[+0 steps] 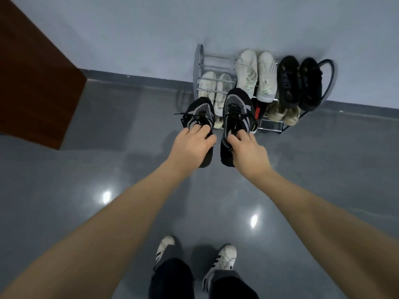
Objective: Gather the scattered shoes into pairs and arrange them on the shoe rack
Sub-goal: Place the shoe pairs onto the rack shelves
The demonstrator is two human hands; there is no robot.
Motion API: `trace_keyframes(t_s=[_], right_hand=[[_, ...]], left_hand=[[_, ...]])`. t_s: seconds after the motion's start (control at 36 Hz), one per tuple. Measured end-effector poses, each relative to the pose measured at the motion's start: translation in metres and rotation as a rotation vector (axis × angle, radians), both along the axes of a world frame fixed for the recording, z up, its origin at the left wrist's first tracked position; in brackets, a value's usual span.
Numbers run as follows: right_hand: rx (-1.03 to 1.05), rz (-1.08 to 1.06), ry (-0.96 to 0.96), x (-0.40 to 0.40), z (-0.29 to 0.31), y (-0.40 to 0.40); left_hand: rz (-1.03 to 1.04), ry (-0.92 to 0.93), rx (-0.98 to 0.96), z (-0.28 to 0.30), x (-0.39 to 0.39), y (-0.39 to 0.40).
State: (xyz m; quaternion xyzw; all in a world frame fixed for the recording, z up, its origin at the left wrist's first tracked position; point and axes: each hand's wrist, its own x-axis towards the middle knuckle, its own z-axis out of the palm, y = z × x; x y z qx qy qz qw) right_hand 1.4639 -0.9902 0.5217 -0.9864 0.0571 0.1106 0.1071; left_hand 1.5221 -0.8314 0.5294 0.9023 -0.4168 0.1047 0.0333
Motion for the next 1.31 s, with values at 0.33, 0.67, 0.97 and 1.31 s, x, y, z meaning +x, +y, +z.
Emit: trace_keyframes(t_s=[0.33, 0.67, 0.97, 1.31], right_hand=[[-0.04, -0.044, -0.079, 0.104, 0.028, -0.038], [0.046, -0.14, -0.046, 0.242, 0.009, -0.069], [0.052, -0.192, 0.042, 0.312, -0.059, -0.106], [0.096, -0.071, -0.003, 0.343, -0.133, -0.129]], left_hand=[[0.049, 0.236, 0.089, 0.044, 0.105, -0.038], [-0.056, 0.37, 0.153, 0.013, 0.254, -0.074], [-0.138, 0.368, 0.081, -0.049, 0.333, -0.116], [-0.149, 0.326, 0.079, -0.114, 0.377, -0.147]])
